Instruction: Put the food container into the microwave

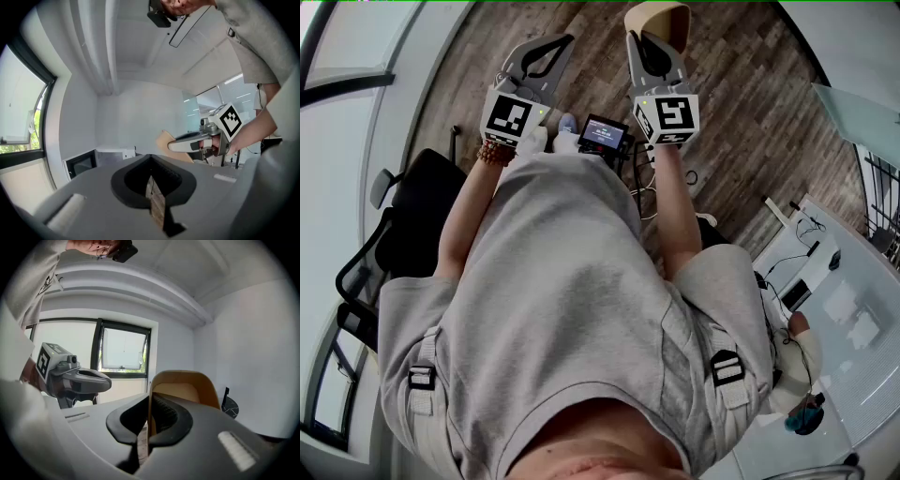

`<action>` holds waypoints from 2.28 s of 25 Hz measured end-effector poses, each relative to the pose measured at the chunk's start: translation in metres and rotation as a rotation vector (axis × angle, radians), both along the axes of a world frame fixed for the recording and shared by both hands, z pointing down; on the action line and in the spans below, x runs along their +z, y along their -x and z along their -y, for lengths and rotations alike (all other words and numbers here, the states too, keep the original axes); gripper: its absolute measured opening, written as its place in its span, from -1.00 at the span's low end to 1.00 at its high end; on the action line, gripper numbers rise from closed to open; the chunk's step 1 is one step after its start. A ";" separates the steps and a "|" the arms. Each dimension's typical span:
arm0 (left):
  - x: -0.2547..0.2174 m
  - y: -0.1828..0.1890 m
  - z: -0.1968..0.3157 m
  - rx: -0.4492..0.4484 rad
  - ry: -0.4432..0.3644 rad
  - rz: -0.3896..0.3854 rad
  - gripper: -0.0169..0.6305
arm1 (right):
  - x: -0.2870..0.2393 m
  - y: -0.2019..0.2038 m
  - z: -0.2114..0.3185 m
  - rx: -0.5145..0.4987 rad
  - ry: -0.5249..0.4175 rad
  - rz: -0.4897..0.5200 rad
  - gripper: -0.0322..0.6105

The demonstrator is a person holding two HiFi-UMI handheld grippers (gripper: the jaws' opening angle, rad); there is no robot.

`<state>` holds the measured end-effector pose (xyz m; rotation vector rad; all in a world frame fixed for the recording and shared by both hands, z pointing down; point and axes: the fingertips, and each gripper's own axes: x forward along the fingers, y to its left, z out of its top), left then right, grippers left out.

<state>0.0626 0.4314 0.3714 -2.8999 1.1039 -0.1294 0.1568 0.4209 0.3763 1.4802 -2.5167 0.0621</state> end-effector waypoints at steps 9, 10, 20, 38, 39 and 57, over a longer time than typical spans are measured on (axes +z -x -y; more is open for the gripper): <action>-0.009 0.059 0.016 0.035 0.000 -0.035 -0.94 | -0.011 0.065 0.021 -0.012 0.028 0.020 -0.82; -0.010 0.064 0.017 0.038 -0.001 -0.042 -0.94 | -0.012 0.071 0.024 -0.017 0.022 0.006 -0.82; -0.006 0.104 0.037 0.047 0.020 -0.080 -0.94 | -0.012 0.116 0.044 -0.023 0.029 -0.057 -0.82; 0.007 0.062 0.175 0.032 0.036 0.012 -0.94 | 0.013 0.080 0.191 -0.087 0.035 -0.065 -0.82; 0.009 0.057 0.185 0.028 0.040 0.016 -0.94 | 0.015 0.075 0.201 -0.094 0.038 -0.065 -0.82; 0.020 0.002 0.333 -0.045 0.065 0.070 -0.94 | 0.037 0.038 0.352 -0.248 0.036 -0.118 -0.82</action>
